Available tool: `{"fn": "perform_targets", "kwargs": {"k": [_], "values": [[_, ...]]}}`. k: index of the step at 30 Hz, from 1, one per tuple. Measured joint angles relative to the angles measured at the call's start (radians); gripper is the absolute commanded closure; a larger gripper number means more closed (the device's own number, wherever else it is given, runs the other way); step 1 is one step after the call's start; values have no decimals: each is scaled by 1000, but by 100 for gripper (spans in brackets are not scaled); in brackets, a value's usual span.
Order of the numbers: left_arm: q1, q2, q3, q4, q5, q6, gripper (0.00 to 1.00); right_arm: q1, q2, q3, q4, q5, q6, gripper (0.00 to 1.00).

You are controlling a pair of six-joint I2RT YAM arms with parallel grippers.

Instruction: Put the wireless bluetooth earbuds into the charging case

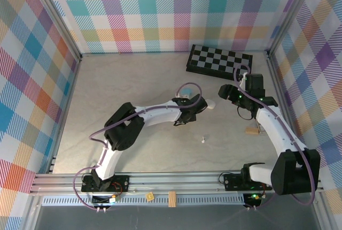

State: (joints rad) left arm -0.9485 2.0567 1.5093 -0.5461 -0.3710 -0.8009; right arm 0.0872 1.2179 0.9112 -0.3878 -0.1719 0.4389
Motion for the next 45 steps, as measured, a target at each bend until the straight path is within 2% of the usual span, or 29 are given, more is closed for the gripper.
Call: {"fn": "perform_targets", "kwargs": {"k": [5,10,17,21,28,38,45], "values": [[-9,-186,-114,171,-6,292,54,-3,-56,36,-69,-32,-34,24],[-12,-305,-176,317,-14,547,49,-3,-119,93,-162,-84,-79,24],[-13,-468,-395,524,58,830,52,-3,-137,143,-268,-259,-153,25],[-13,-551,-448,579,129,950,54,0,-130,145,-296,-377,-187,27],[-13,-654,-490,643,260,1106,54,69,-99,184,-310,-522,-209,29],[-13,-660,-501,658,357,1189,54,187,-11,198,-270,-584,-188,34],[-13,-673,-502,658,381,1199,54,238,49,208,-227,-598,-161,53]]}}
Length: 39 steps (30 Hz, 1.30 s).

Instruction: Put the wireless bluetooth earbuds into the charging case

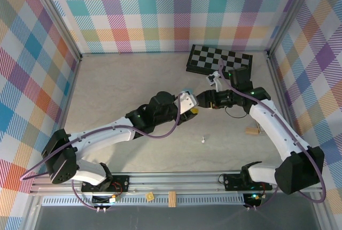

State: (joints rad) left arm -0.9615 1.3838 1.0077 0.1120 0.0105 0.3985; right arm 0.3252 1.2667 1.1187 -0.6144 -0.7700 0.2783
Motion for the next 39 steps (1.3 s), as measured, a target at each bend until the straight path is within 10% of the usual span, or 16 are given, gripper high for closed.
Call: {"fn": "perform_targets", "kwargs": {"k": [11,18,39], "values": [[0,-12,-5,-8,-4,-1,51,6,18,3,27,-54,-9,79],[-4,-16,-14,40,-13,-25,0,6,-8,-3,79,-2,2,83],[155,-20,-166,572,330,-717,3,-31,-195,-240,858,-31,295,85]]}}
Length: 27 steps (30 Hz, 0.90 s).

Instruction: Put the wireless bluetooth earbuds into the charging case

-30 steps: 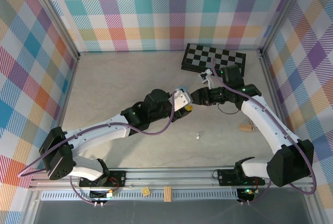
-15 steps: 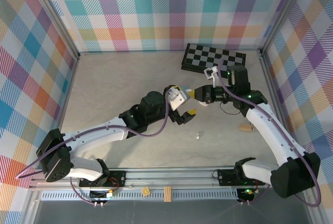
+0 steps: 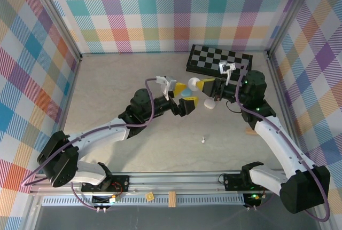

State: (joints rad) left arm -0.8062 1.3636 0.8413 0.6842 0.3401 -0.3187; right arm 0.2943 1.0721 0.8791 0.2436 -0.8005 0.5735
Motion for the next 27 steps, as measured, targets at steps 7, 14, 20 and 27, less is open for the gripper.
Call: {"fn": "perform_targets", "kwargs": {"k": [7,14,20,27], "values": [[0,56,1,185,160,-161,26,0,0,-19,182,-78,83,85],[13,63,1,293,241,-205,46,-1,0,-20,185,-168,68,85],[22,63,1,309,270,-212,64,-1,-14,-19,151,-206,28,86],[24,63,1,317,278,-209,87,-1,-31,-19,143,-216,1,86]]}}
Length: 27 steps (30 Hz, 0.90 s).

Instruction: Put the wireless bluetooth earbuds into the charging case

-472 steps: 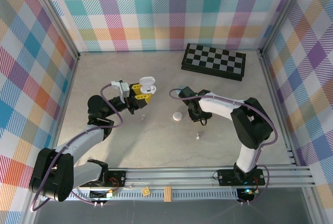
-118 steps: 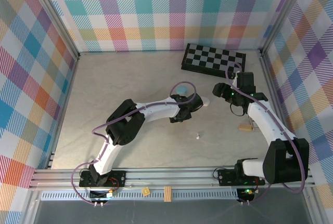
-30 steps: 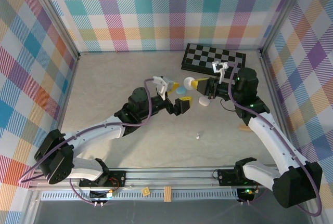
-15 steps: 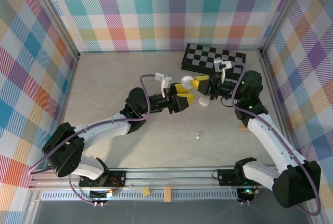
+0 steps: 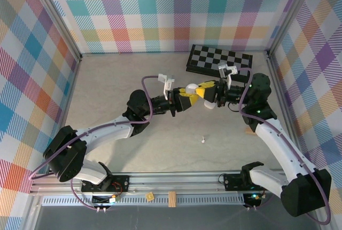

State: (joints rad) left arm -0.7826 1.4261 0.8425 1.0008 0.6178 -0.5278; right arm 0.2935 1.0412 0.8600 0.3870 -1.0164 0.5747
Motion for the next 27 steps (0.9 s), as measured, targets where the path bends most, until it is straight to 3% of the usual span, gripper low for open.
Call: {"fn": "perform_targets", "kwargs": {"k": [4,8,14,19,22,27], "values": [[0,0,0,0,7,25,88,0,-6,0,-12,1,-15,77],[0,-1,0,-10,40,102,81,2,-26,10,-92,18,-66,54],[6,-8,-14,-30,113,260,81,26,-31,77,-281,94,-182,45],[5,-35,-17,-129,148,399,80,27,-29,91,-341,166,-212,31],[6,-69,-18,-219,125,498,86,27,-29,94,-359,167,-222,23],[21,-88,-66,-272,52,621,85,27,-30,90,-360,188,-203,18]]}}
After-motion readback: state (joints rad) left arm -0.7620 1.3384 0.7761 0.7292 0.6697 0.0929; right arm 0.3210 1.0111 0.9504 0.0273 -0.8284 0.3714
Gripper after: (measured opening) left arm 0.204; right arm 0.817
